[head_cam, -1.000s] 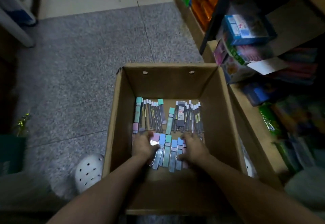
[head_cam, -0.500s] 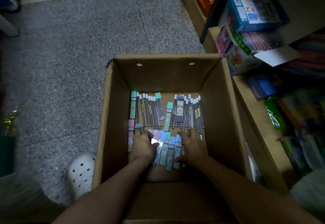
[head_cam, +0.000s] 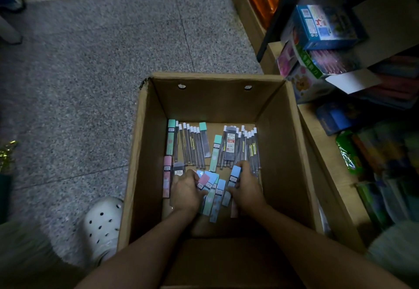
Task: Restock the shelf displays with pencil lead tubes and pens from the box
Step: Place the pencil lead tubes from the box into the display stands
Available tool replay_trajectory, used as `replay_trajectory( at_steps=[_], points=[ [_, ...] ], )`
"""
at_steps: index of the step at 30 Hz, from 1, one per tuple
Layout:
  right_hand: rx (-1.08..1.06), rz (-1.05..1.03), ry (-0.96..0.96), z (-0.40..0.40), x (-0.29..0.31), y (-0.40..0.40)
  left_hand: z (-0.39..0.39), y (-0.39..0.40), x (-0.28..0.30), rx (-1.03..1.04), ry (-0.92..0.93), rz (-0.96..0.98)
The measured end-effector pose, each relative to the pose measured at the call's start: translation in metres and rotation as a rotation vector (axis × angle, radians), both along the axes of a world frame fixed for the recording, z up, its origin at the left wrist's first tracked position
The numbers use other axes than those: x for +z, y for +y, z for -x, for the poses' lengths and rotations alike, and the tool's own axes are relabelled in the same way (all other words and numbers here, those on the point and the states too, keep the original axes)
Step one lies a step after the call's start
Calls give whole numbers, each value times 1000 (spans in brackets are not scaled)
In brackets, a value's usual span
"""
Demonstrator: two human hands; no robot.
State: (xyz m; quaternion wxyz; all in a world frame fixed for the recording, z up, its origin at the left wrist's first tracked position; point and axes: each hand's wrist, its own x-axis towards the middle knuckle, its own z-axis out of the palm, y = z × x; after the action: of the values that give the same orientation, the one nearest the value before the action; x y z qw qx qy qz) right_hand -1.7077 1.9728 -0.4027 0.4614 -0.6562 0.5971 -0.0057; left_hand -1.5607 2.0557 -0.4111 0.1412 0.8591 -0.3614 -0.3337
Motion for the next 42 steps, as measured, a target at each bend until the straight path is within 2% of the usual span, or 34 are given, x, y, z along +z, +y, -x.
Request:
replay_trajectory(
  at_steps=[3,6,8,11,13,19,21,24,29,32,33,36,42],
  points=[
    [-108,-27,-87,3,6,1,1,0,0,-58,-47,58],
    [-153,-12,-115,7,14,0,2,-4,2,-7,-9,147],
    [-211,-53,-143,9,21,-3,2,-10,10,97,138,223],
    [-289,-170,-228,7,32,-6,0,-21,26,329,561,300],
    [-308,-214,-284,4,41,-7,-3,-25,34,407,736,309],
    [-315,-277,-418,-13,67,-17,-10,-28,43,327,962,226],
    [-260,-271,-404,-22,71,-20,-10,-33,46,286,951,212],
    [-178,-292,-395,-33,70,-27,-16,-39,46,334,948,234],
    [6,-232,-223,-50,57,-48,-20,-45,39,549,935,306],
    [317,126,216,-50,45,-65,-24,-48,30,733,829,324],
    [366,179,304,-51,41,-69,-26,-48,27,785,806,327],
    [424,191,399,-63,28,-72,-30,-49,23,870,778,353],
    [448,168,508,-79,3,-75,-30,-56,24,863,776,347]
  ],
)
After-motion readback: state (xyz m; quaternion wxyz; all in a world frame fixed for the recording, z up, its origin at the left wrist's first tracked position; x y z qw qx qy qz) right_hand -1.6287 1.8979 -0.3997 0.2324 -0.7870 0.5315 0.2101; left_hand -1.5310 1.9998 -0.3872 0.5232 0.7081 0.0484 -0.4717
